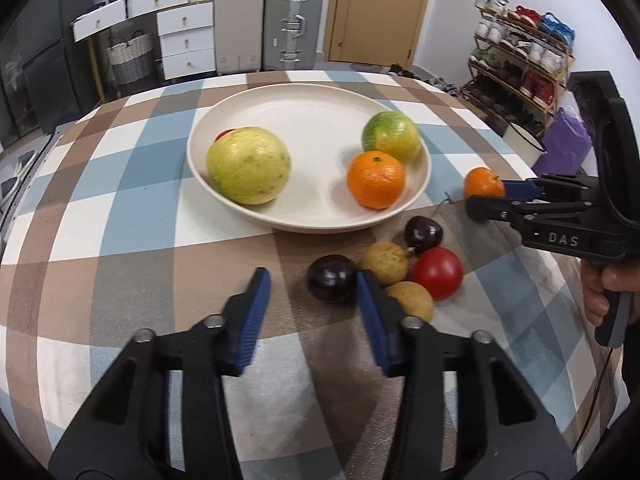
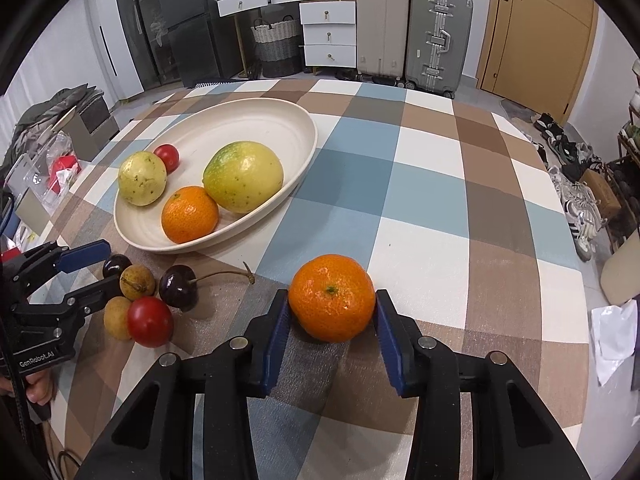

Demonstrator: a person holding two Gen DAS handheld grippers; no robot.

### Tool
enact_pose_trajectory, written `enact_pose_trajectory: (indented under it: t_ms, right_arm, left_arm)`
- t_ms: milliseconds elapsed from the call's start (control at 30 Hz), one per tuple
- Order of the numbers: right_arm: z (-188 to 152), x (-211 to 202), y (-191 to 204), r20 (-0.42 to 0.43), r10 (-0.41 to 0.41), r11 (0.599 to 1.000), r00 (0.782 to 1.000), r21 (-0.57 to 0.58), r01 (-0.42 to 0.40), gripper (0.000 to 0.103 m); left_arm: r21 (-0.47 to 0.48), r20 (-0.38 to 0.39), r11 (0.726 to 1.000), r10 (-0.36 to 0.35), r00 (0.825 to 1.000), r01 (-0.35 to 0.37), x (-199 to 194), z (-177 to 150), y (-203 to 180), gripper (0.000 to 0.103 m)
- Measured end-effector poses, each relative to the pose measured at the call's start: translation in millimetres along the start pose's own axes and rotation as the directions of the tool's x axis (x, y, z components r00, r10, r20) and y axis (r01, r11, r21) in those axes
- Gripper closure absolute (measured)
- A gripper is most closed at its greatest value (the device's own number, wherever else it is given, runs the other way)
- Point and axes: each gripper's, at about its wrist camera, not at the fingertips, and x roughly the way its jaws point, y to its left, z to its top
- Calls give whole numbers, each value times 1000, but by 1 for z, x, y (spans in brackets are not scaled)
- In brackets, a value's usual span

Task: Organize fruits
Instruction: 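Close the right gripper on the orange while the left gripper grasps the dark plum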

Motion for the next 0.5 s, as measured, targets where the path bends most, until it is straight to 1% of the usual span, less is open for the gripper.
enact_pose_trajectory:
  t_ms: [33, 167, 233, 500]
  right_arm:
    - [0, -1, 1, 0, 0, 1000, 1000, -2, 0, 61]
    - [-2, -2, 3, 0, -3, 1000, 1000, -3, 3, 61]
    - [-2, -4, 4, 1, -6, 1000, 1000, -2, 6, 61]
    - [-3, -18, 12, 20, -17, 1000, 1000, -16, 17, 61]
  left_arm:
    - [6, 6, 1000, -21, 1000, 21, -1, 0, -2, 80]
    - [15, 19, 999, -33, 999, 33, -4, -1, -3, 80]
    - [9, 28, 1000, -26, 999, 26, -7, -1, -2, 80]
    - [-16, 68, 999, -37, 997, 38, -20, -1, 1, 80]
